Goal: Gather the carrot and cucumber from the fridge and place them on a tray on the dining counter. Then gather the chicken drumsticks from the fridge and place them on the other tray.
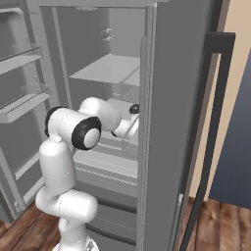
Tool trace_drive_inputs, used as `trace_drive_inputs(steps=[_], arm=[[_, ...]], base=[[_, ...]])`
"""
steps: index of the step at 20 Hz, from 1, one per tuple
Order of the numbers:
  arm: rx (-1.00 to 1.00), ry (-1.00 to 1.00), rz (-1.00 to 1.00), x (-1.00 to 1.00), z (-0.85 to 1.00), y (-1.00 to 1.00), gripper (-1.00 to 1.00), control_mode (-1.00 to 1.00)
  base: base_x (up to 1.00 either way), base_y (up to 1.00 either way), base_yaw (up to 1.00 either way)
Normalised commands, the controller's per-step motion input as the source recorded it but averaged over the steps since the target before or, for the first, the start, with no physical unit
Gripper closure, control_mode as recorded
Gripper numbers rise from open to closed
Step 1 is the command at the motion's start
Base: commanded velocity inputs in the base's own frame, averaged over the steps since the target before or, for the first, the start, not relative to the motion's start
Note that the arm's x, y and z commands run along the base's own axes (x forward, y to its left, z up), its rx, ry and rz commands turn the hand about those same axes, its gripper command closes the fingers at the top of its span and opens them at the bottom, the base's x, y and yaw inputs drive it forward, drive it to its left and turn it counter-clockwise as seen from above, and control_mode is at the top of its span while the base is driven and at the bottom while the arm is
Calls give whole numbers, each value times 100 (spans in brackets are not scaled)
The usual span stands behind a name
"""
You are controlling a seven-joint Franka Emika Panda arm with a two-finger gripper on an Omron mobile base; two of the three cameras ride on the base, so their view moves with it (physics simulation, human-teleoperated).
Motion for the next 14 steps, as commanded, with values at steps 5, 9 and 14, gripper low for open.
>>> trace_drive_inputs(steps=[5,9,14], arm=[[0,0,0,10,-13,-37,-100,-100],[0,0,0,7,-18,-54,-100,-100],[0,0,0,5,-26,-65,-100,-100]], base=[[0,0,0],[0,0,0],[0,0,0]])
